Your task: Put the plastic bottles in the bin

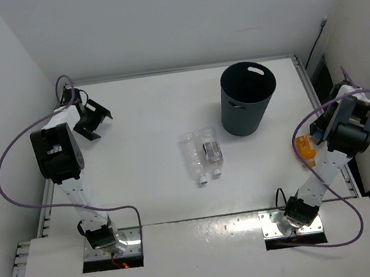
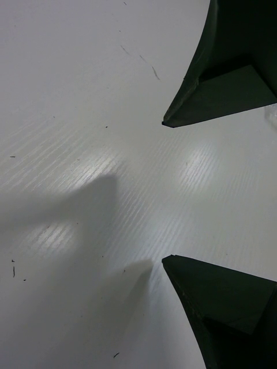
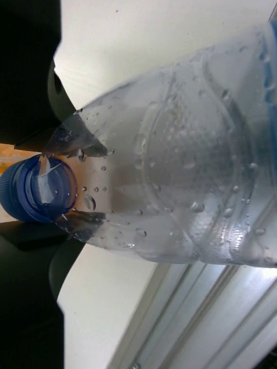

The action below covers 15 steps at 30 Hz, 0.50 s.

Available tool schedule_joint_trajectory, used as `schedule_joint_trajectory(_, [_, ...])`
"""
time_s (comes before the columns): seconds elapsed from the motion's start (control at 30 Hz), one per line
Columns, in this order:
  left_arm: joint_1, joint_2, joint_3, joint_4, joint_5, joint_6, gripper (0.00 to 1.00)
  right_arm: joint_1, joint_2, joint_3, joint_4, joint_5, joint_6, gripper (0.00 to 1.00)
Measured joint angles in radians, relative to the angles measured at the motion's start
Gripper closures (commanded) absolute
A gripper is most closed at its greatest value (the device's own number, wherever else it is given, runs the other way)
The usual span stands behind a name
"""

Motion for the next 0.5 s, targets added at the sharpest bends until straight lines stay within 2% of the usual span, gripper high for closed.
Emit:
schedule_joint_trajectory(0.07, [0.000,0.000,0.000,0.000,0.000,0.000,0.00,-0.001,0.000,-0.005,0.007,-0.006,-0.001,0.86])
schedule_joint_trajectory(0.1, [0.000,0.000,0.000,0.000,0.000,0.000,0.00,-0.002,0.000,-0.007,0.011,-0.007,0.000,0.96])
schedule_joint_trajectory(0.13, [0.000,0.000,0.000,0.000,0.000,0.000,0.00,-0.002,0.000,-0.008,0.016,-0.006,-0.001,0.99])
schedule_joint_trajectory(0.5, [0.000,0.000,-0.008,0.001,0.000,0.000,0.00,0.026,-0.018,0.037,-0.029,-0.070,0.001,1.00])
